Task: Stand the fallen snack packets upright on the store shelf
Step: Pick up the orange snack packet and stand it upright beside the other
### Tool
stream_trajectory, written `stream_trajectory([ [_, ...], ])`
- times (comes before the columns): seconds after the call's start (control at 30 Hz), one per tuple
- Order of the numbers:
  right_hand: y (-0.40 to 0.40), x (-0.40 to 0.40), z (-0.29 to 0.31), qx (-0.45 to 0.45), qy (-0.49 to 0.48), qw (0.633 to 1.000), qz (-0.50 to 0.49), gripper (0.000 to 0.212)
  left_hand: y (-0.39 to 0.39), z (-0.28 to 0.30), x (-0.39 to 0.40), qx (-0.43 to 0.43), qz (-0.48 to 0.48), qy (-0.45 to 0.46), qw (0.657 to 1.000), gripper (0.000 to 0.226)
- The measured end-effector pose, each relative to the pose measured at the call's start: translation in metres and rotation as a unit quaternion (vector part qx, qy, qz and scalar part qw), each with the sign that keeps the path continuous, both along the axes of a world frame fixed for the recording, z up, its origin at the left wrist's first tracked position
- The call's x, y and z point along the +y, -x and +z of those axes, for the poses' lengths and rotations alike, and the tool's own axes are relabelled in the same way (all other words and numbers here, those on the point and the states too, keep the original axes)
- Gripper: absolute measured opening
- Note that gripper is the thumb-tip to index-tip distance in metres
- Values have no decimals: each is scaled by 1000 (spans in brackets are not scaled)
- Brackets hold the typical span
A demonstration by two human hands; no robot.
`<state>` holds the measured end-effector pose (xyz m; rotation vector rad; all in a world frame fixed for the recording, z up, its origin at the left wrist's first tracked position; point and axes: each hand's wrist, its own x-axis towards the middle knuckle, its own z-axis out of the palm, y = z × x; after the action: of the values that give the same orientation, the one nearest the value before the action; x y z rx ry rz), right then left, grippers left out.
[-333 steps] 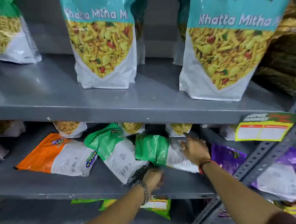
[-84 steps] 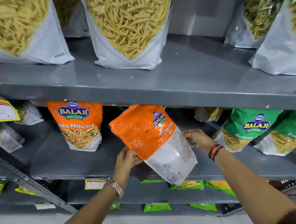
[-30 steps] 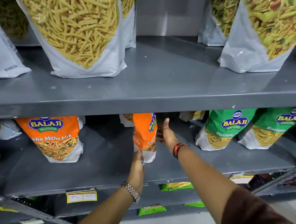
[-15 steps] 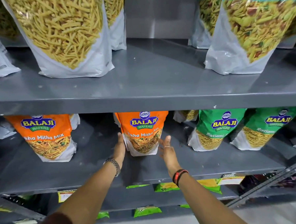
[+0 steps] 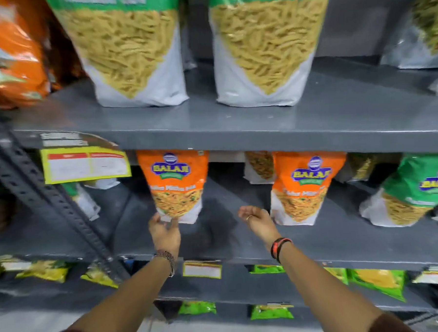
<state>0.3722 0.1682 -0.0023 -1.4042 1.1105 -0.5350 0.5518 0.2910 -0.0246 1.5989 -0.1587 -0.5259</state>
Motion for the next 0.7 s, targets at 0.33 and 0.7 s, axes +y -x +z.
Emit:
stream_trajectory([
  [0.33,-139,32,-11,-3,62,996,65,46,-124,0,4,-148,-252,-126,948,95],
  [0.7,-144,54,-21,-20,63,996,61,47,-123,-3,17,-128,-261,-100,951,80],
])
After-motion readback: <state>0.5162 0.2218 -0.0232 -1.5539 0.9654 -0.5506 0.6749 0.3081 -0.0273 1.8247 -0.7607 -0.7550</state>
